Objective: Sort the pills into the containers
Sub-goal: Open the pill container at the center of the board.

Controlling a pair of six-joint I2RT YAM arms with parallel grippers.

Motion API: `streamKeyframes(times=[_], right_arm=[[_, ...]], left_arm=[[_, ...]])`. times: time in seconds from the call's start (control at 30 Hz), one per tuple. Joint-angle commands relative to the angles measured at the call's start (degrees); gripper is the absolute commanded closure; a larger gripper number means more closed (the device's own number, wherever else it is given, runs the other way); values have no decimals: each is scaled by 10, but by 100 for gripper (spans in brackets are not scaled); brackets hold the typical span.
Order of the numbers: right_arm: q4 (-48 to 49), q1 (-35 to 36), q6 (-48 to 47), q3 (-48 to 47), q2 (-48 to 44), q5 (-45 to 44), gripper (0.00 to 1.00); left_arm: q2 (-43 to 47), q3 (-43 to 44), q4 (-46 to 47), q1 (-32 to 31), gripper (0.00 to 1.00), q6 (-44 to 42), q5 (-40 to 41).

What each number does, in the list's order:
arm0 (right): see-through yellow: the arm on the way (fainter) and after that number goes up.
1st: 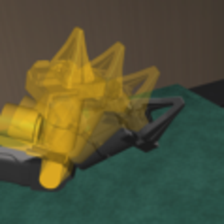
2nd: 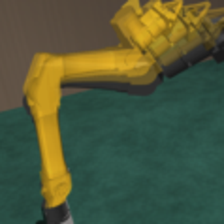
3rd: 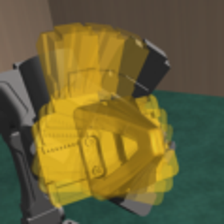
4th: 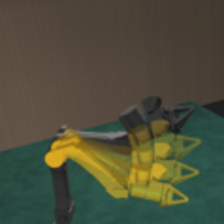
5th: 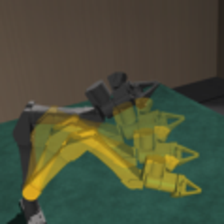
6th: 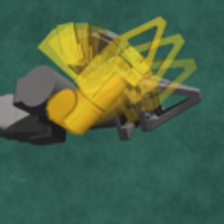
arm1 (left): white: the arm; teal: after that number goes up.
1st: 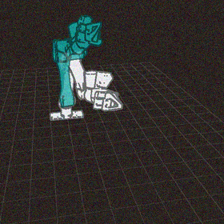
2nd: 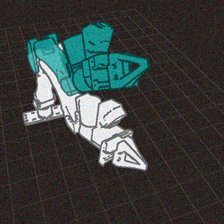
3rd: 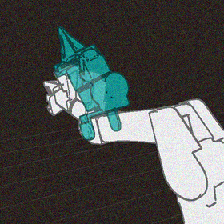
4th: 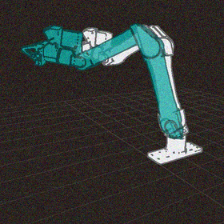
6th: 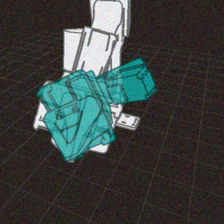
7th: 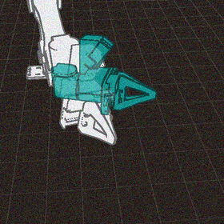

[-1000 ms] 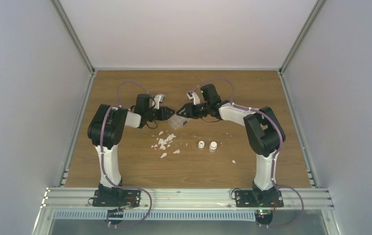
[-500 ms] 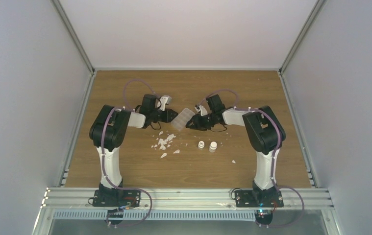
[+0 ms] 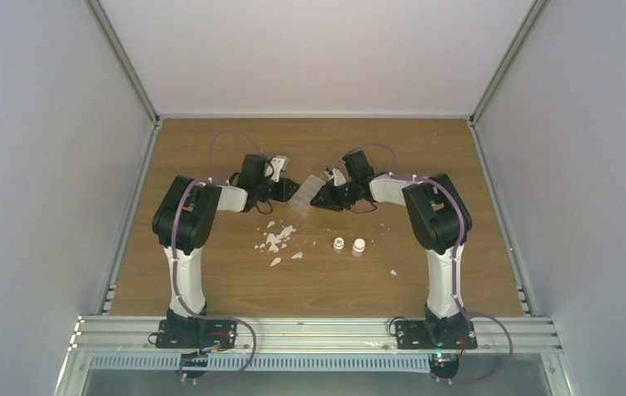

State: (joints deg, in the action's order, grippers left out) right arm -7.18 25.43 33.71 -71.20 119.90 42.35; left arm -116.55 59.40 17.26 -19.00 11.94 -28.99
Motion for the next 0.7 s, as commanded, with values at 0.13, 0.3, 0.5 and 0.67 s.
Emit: streamKeyframes(times=[0.13, 0.3, 0.5, 0.67], right_arm=[[3, 1, -3, -71, -32, -27, 40], [11, 5, 4, -79, -33, -16, 40], [17, 9, 10, -94, -27, -13, 40], [12, 16, 11, -119, -8, -14, 39]], left_arm=[[-31, 28, -29, -31, 38, -19, -24], [-37, 42, -54, -40, 37, -31, -2], [-43, 54, -69, -49, 37, -38, 8], [-48, 63, -83, -57, 37, -44, 18]])
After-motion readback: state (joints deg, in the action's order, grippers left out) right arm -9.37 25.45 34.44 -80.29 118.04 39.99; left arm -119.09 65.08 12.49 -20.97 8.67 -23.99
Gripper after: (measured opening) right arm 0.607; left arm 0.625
